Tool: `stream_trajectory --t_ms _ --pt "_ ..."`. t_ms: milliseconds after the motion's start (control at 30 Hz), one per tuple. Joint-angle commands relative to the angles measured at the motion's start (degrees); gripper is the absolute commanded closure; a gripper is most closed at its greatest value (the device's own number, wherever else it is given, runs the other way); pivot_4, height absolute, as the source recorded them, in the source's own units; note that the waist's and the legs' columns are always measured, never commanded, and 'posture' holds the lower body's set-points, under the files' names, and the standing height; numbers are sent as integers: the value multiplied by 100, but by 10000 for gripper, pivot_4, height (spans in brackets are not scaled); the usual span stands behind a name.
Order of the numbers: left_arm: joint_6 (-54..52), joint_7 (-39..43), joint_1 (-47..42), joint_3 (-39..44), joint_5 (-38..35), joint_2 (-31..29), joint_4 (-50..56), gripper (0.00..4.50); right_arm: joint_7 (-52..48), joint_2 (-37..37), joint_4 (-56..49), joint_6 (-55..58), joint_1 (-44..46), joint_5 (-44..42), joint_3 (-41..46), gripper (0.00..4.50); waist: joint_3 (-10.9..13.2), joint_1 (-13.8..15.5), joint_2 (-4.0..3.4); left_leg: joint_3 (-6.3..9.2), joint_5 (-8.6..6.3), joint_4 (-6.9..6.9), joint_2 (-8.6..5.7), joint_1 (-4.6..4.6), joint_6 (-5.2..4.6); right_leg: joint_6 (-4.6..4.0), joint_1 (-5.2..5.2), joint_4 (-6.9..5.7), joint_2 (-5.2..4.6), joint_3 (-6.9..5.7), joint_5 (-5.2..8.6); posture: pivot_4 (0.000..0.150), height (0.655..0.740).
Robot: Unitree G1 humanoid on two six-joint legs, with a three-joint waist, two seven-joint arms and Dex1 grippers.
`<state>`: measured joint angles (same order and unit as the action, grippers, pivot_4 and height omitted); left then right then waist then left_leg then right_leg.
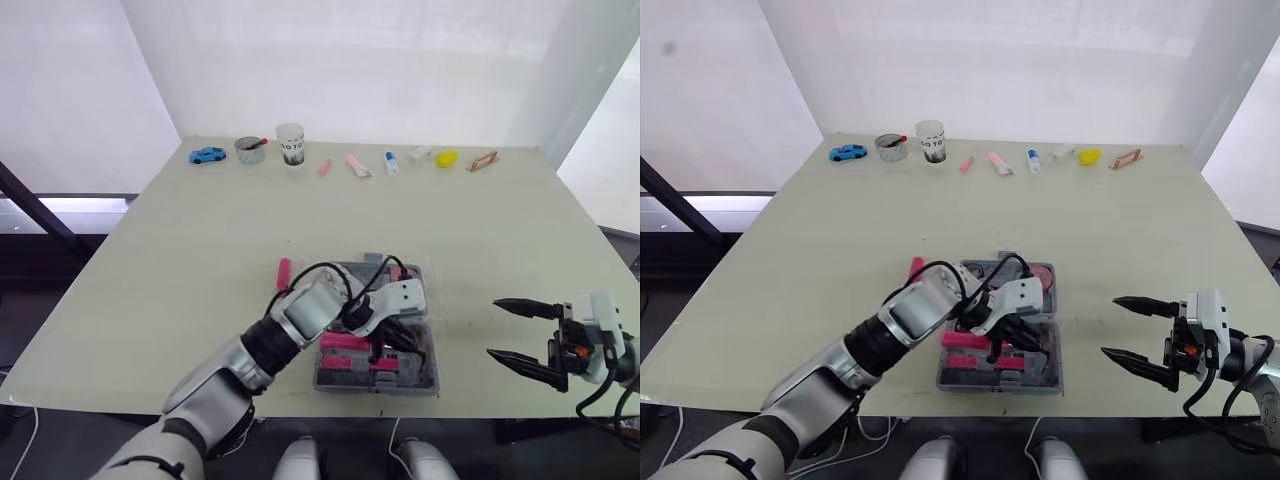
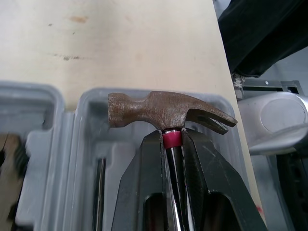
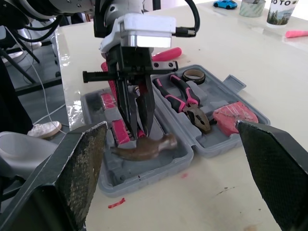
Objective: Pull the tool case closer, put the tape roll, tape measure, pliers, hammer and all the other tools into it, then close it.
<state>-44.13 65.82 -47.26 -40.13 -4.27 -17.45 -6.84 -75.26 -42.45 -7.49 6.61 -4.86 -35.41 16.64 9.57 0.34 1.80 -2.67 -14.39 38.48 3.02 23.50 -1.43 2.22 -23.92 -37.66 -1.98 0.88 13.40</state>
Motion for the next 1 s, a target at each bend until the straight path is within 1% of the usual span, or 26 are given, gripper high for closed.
stream_trajectory --t_ms 33,200,500,1000 --pt "34 -45 -273 -103 175 192 -262 43895 -62 -57 -1 -159 -12 -8 160 0 0 7 -1 0 0 0 0 0 0 0 0 -1 0 0 0 1500 7400" --pt "-26 107 -388 -256 289 263 -424 43895 80 50 -14 -296 -4 33 178 0 0 12 -3 0 0 1 -1 1 0 0 0 0 0 1 0 1500 7400" --pt "204 65 -505 -302 440 512 -850 43895 256 211 -214 -440 -257 72 133 0 -2 43 -10 3 0 4 -2 3 0 0 0 0 0 -1 0 1500 7400" --pt "496 45 -587 -251 745 670 -1195 43895 83 34 -120 -507 -260 72 198 0 -3 44 -12 10 0 10 -8 9 0 0 0 -1 1 3 0 1500 7400"
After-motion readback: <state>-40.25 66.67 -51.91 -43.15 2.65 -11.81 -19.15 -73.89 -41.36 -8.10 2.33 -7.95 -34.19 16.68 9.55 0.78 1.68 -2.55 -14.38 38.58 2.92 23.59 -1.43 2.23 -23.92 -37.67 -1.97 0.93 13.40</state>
